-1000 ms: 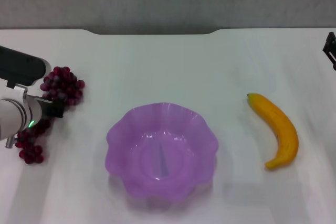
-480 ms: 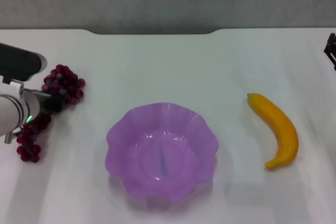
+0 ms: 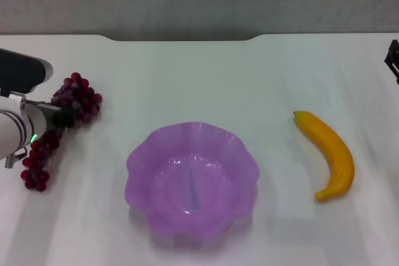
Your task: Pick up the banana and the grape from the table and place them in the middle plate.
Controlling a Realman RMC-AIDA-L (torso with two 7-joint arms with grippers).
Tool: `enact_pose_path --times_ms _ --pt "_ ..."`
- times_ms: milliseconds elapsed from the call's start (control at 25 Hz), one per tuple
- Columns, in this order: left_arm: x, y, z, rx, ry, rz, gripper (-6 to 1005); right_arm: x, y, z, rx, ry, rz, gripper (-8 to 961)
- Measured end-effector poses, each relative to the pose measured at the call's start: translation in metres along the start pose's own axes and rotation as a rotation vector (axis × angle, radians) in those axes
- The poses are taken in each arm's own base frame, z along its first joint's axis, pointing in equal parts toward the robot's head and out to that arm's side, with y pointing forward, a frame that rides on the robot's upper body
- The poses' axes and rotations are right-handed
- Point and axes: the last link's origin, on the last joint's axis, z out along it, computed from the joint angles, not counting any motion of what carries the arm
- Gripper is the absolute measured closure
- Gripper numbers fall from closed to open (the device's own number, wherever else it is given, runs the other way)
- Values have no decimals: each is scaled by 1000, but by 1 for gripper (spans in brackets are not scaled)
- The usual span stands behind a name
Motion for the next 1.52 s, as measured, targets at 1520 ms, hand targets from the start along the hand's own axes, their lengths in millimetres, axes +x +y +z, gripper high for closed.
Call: enact_pose_path --times_ms 1520 --pt "52 15 -66 -115 164 -12 828 5 -7 -7 22 10 0 70"
